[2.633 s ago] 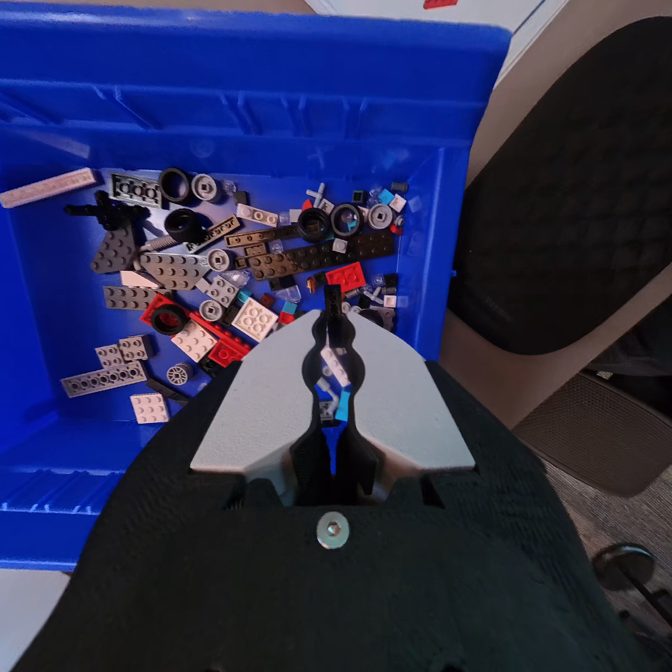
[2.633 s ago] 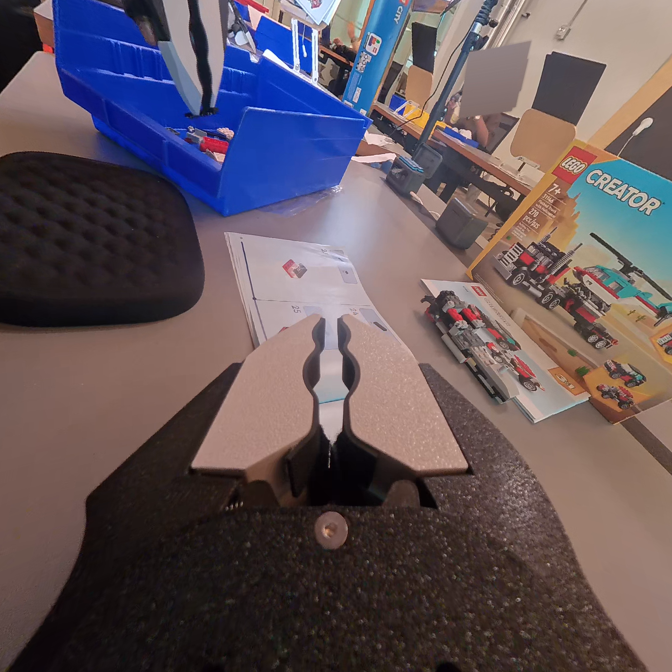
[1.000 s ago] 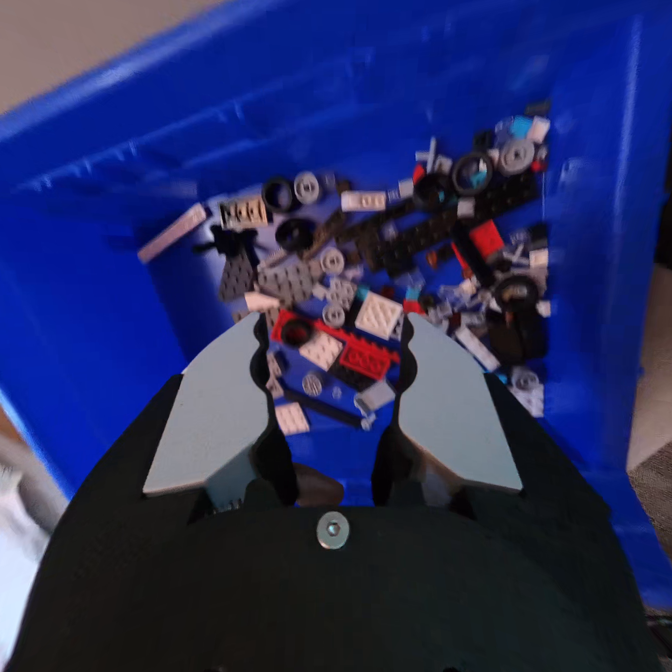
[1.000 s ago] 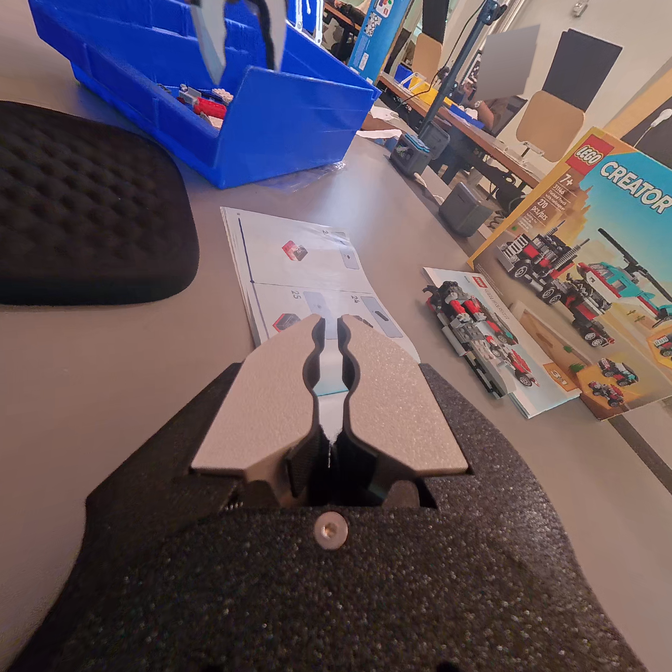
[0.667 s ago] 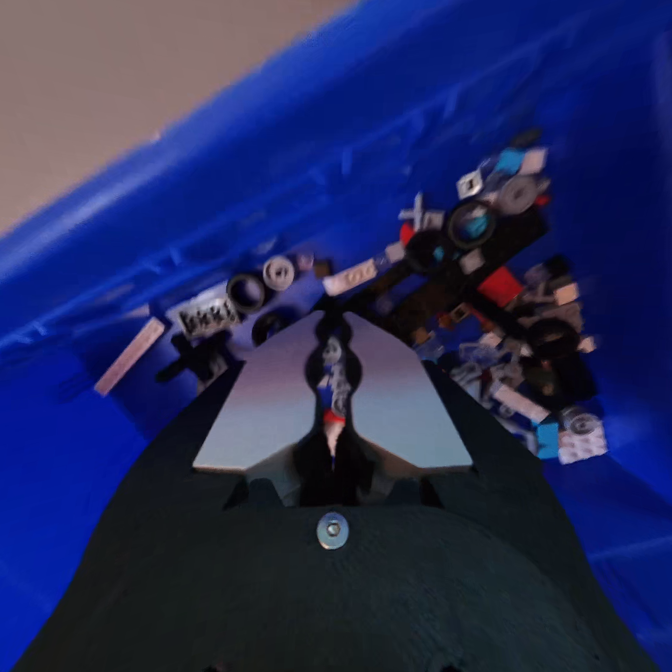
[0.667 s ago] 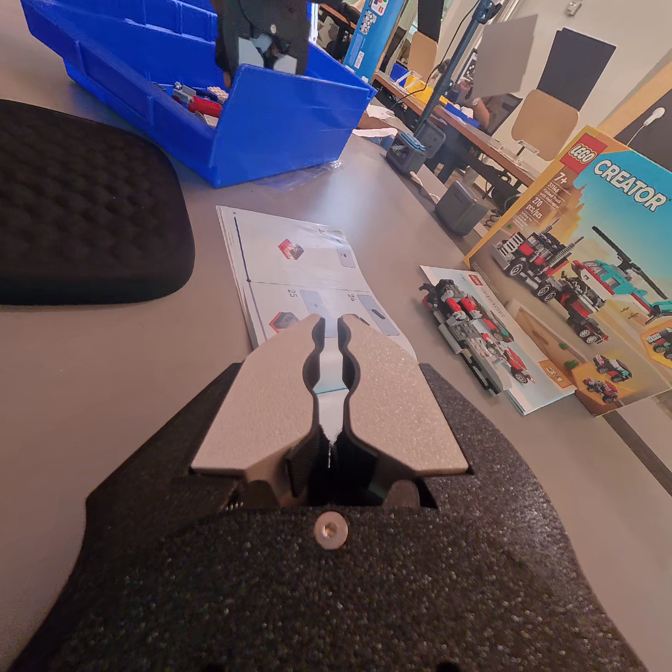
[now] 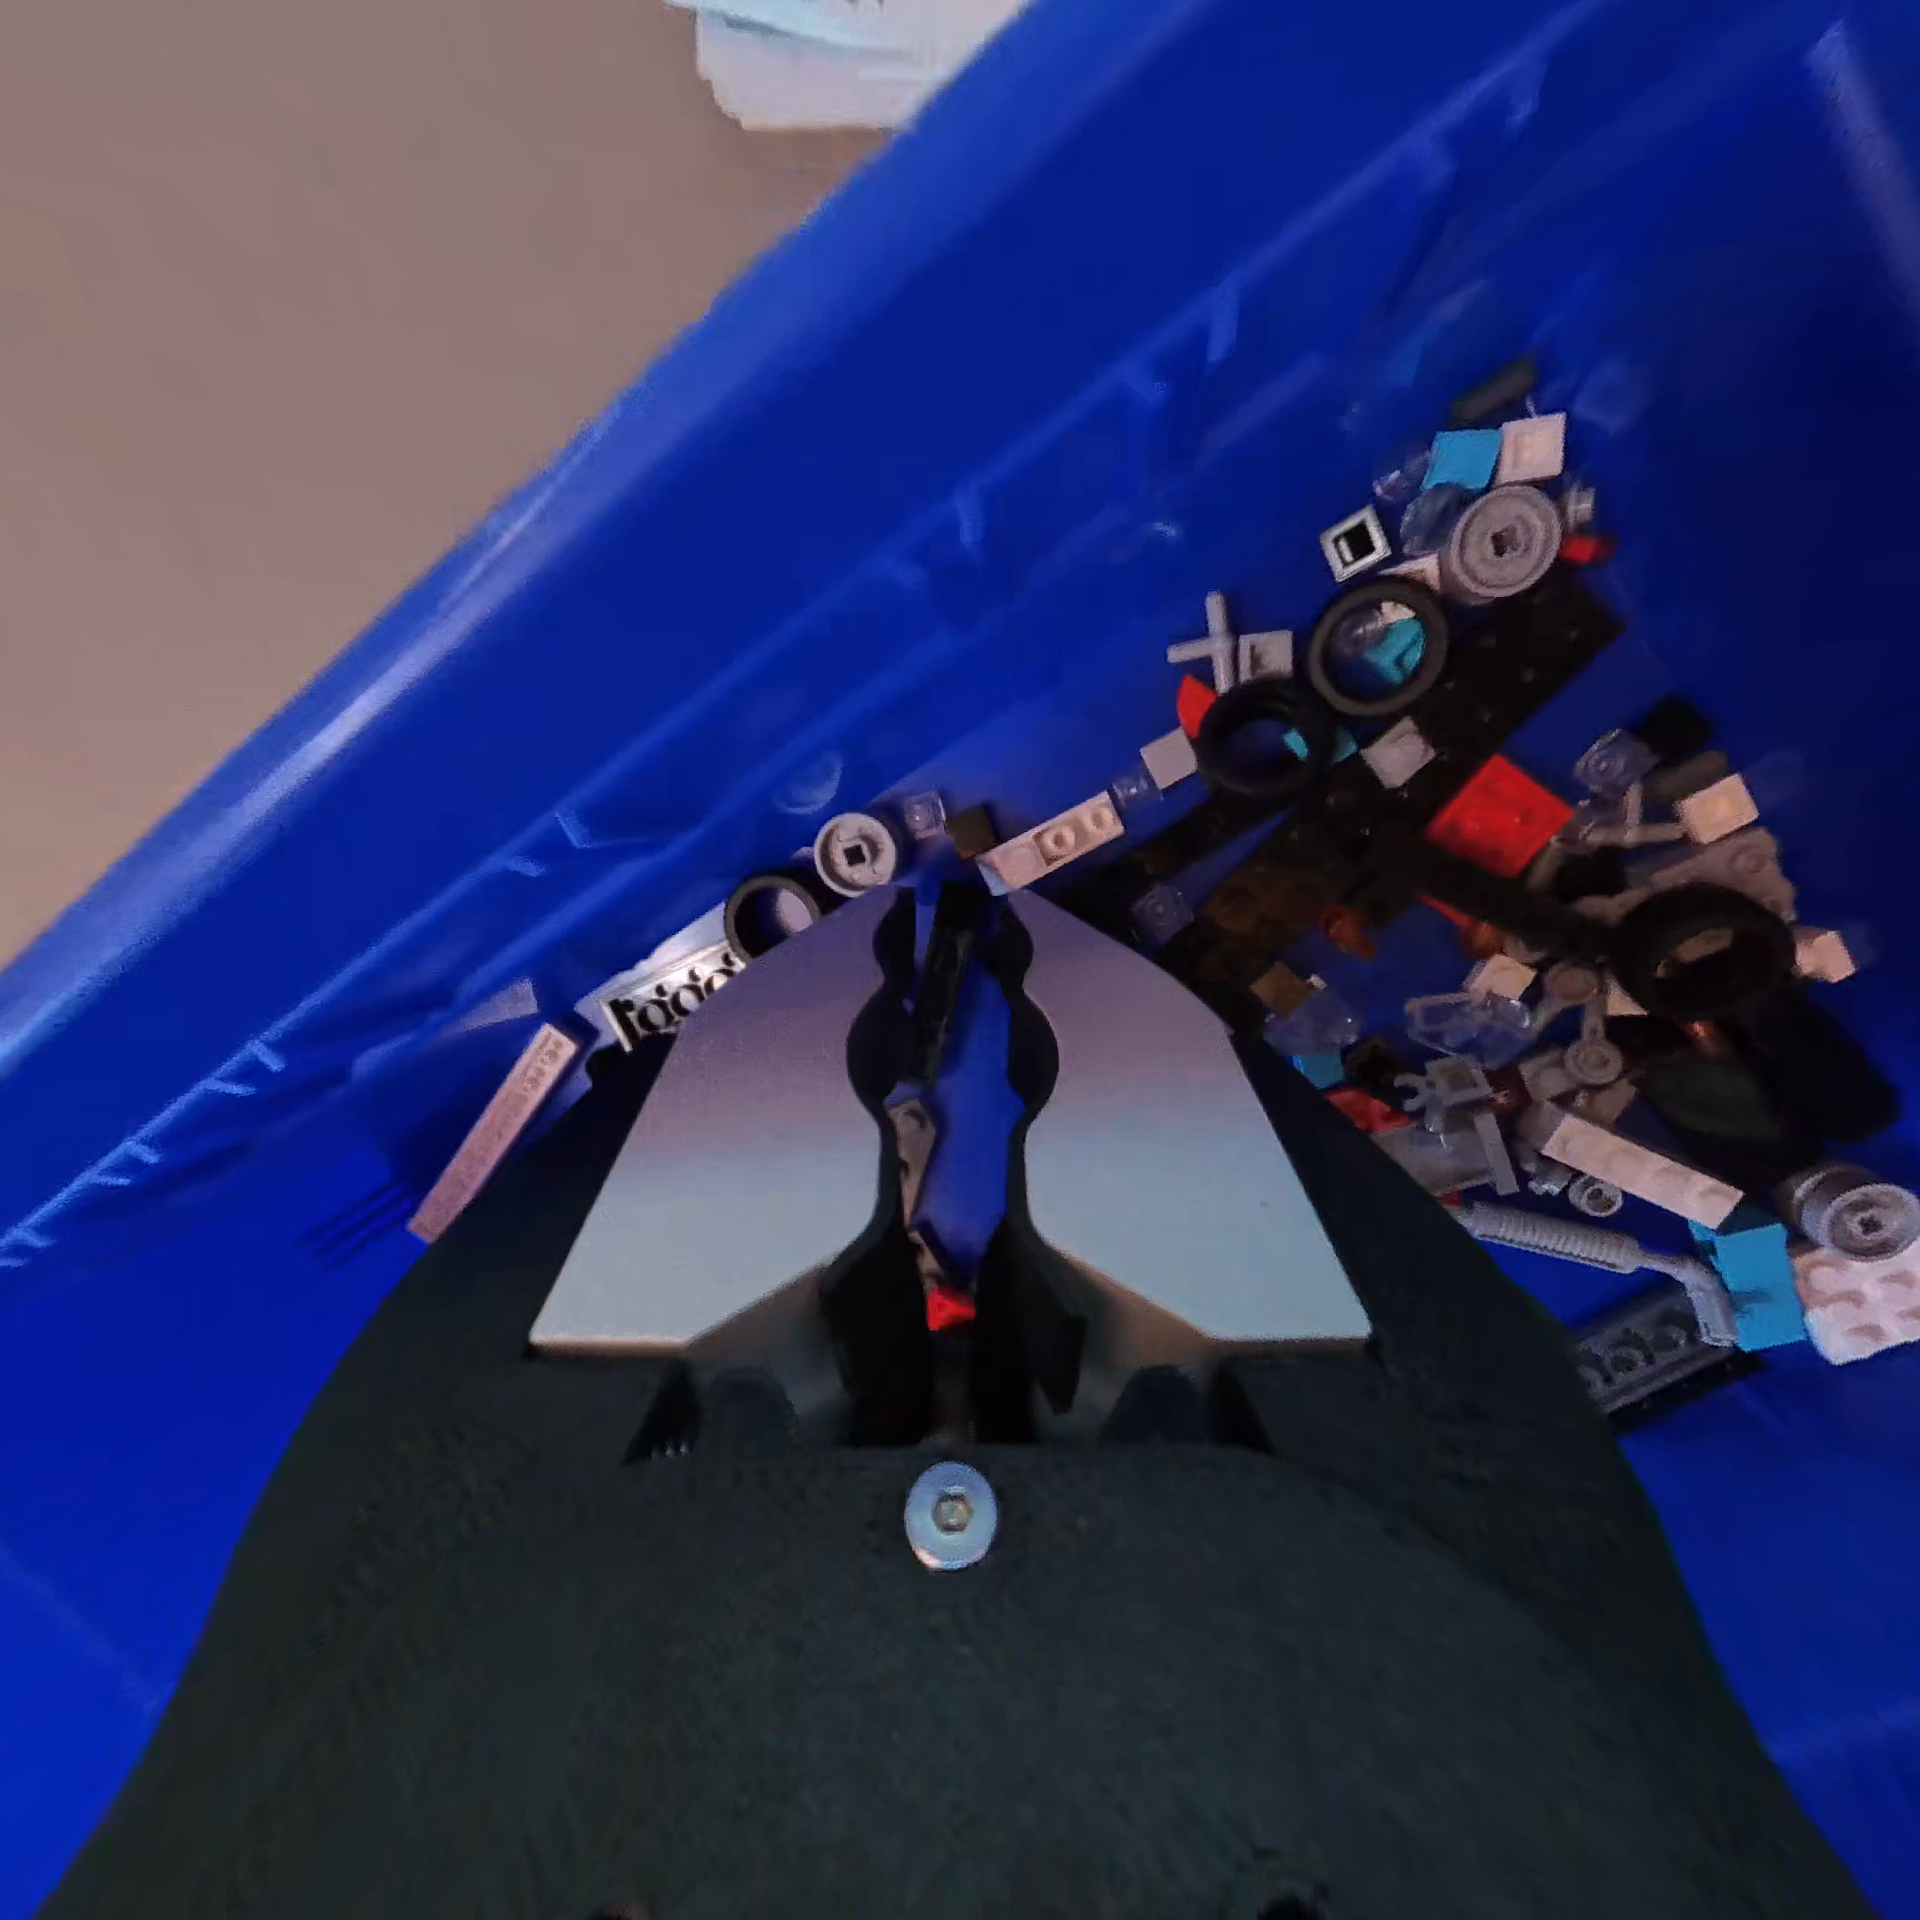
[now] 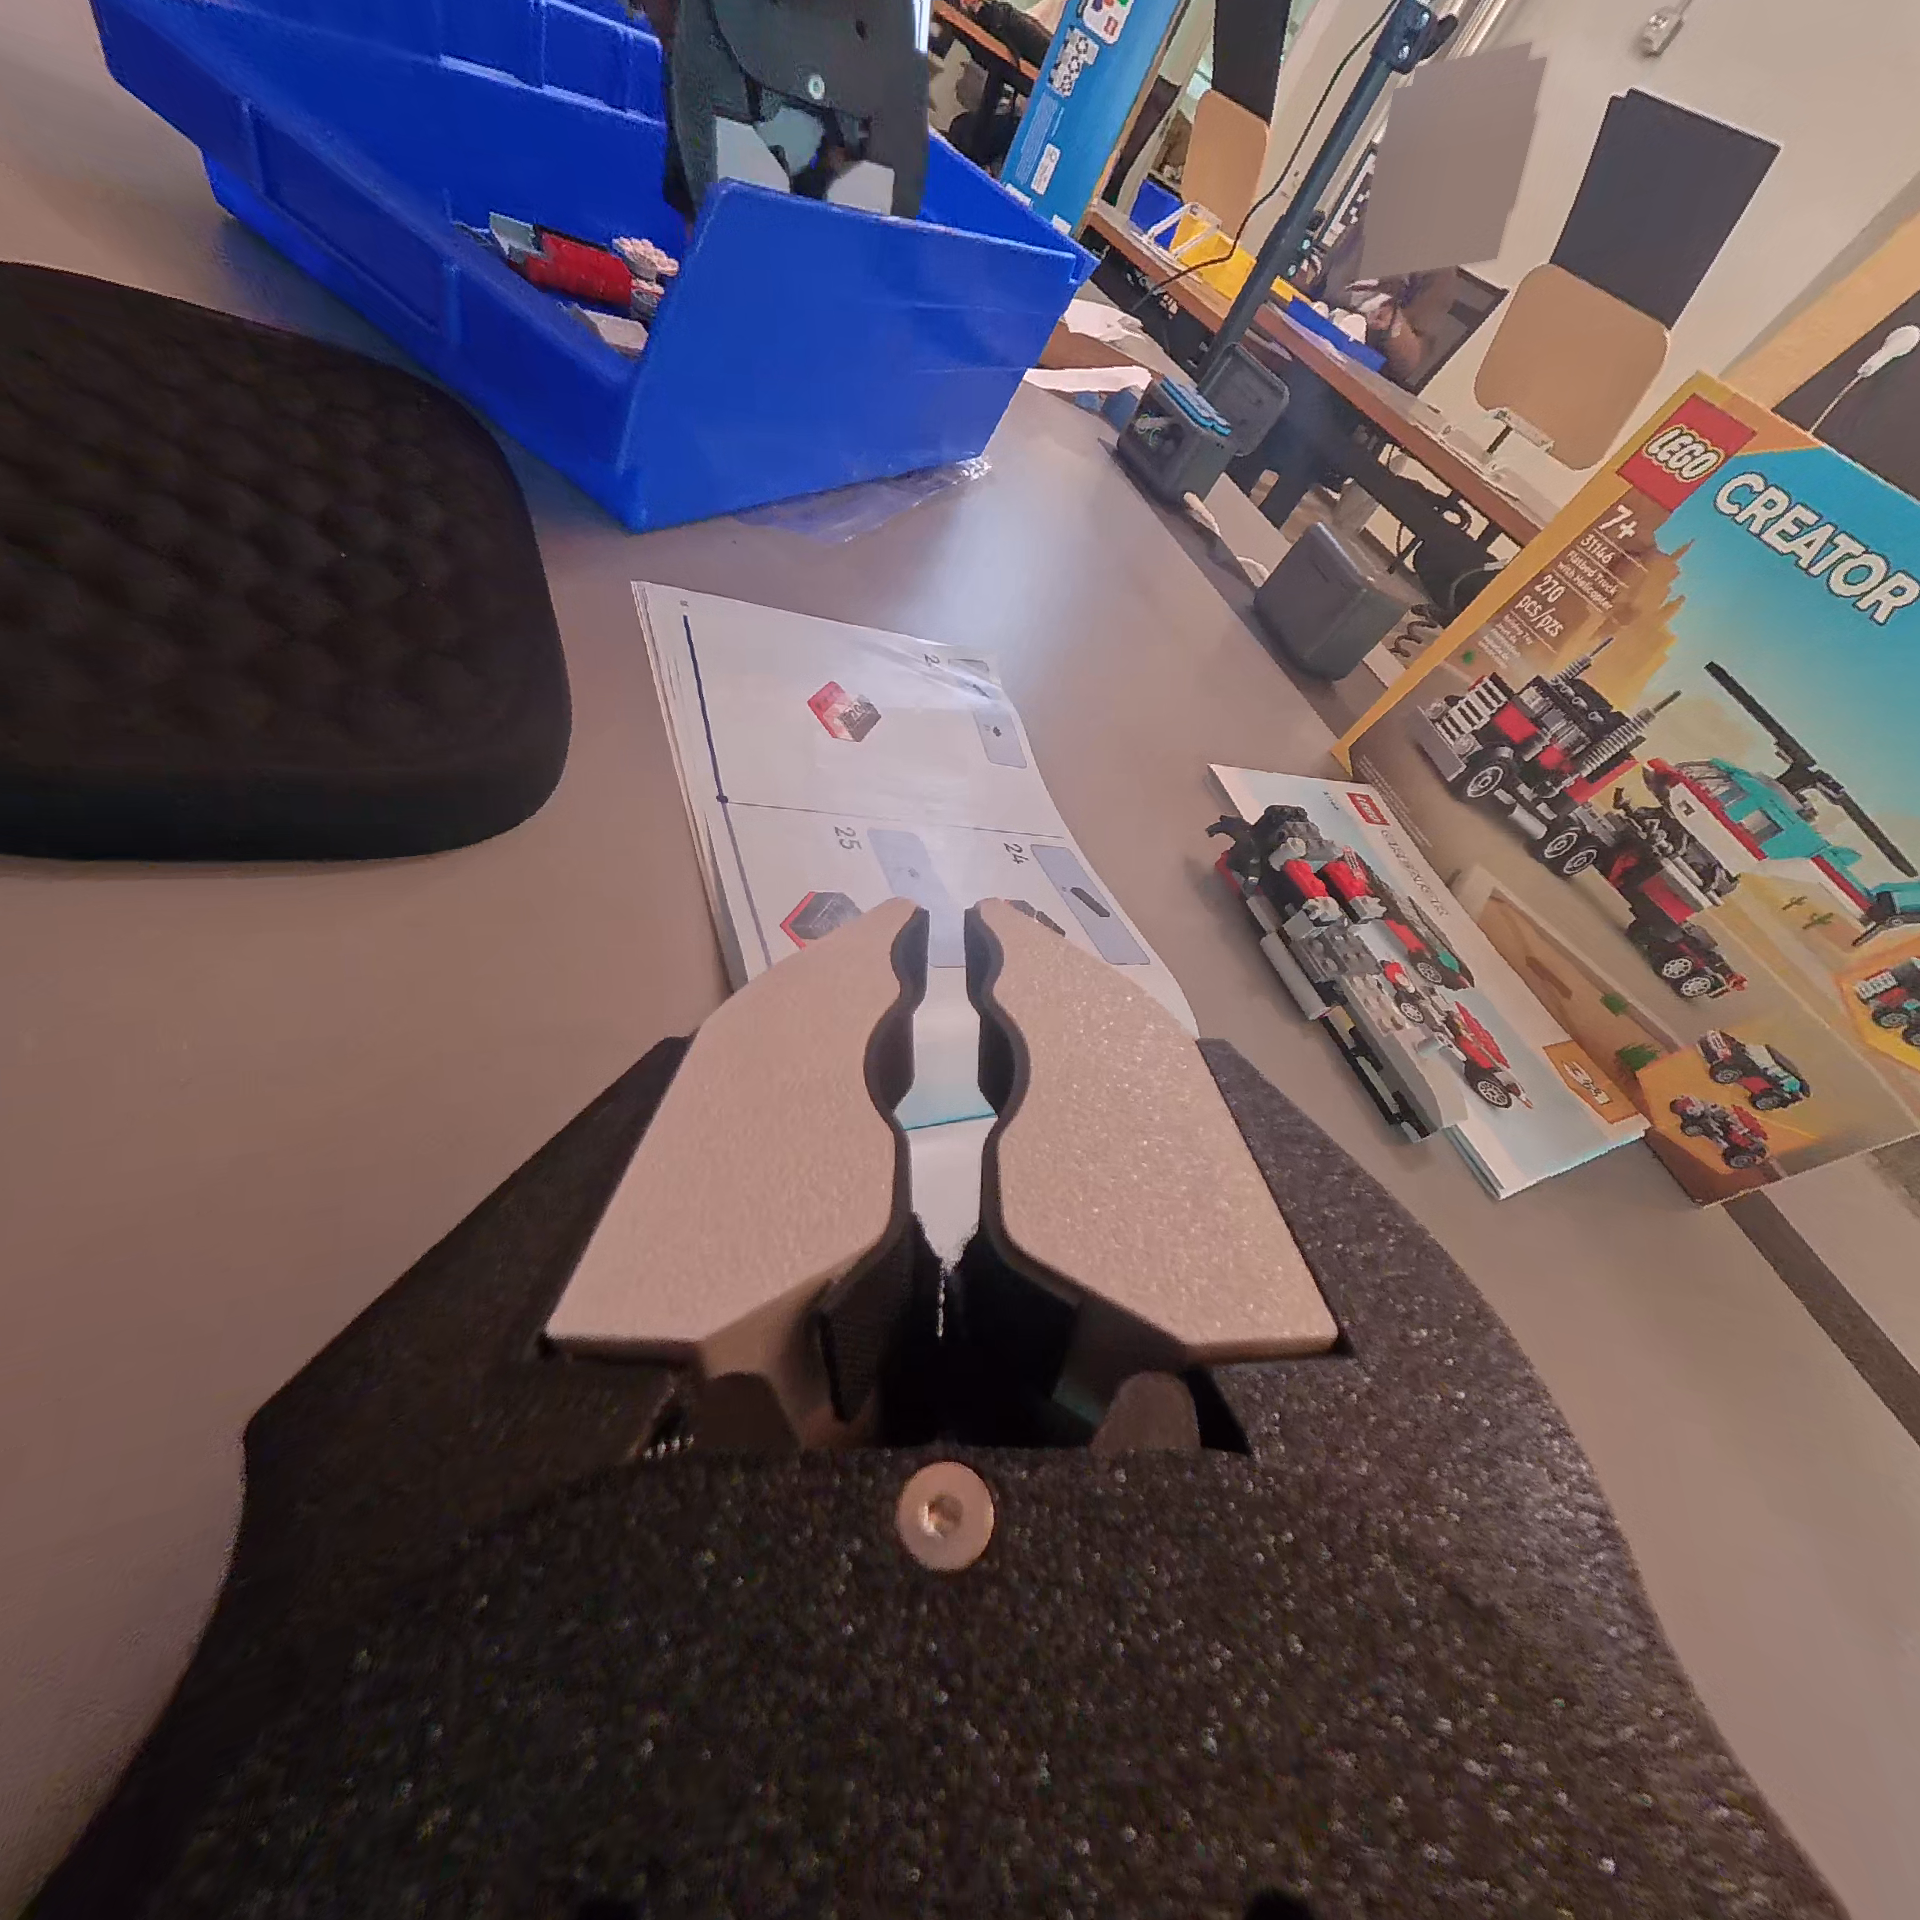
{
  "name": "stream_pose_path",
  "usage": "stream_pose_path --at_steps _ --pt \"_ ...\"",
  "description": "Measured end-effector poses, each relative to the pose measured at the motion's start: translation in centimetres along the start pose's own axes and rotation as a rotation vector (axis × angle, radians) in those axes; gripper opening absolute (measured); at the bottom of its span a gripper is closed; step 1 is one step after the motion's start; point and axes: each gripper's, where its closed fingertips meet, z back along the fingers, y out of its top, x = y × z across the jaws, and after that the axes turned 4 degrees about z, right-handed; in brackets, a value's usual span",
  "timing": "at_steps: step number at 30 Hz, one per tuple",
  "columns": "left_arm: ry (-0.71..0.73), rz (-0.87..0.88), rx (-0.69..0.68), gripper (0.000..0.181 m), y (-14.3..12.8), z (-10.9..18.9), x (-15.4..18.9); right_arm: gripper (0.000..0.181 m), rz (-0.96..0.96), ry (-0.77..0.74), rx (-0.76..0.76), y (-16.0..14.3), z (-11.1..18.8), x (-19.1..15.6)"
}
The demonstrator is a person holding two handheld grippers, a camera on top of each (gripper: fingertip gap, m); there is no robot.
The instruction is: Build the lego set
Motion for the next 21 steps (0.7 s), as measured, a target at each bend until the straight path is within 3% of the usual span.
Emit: stream_pose_path --at_steps 4,8,11,14,16,18,21 --pt "-0.111 0.108 -0.041 0.009 -0.5 -0.2 0.8 0.007 0.002 0.003 0.000 0.0 0.0 0.0" --pt "-0.032 0.154 -0.034 0.009 -1.0 0.8 0.0 0.007 0.008 0.001 -0.001 0.0 0.0 0.0" --pt "-0.006 0.328 0.366 0.008 2.5 5.3 -0.4 0.007 0.005 -0.002 0.001 0.0 0.0 0.0" --pt "-0.109 0.422 0.991 0.008 6.5 14.0 0.4 0.007 0.005 0.004 0.001 0.0 0.0 0.0" --pt "-0.178 0.413 1.350 0.008 7.0 19.7 1.2 0.007 0.009 0.010 0.002 0.1 -0.1 -0.1" --pt "-0.218 0.417 1.547 0.008 6.4 22.9 1.6 0.007 0.017 0.012 0.003 0.1 -0.1 -0.2" --pt "-0.228 0.412 1.658 0.008 5.9 24.4 1.9 0.007 0.023 0.006 0.005 0.2 0.0 -0.2"
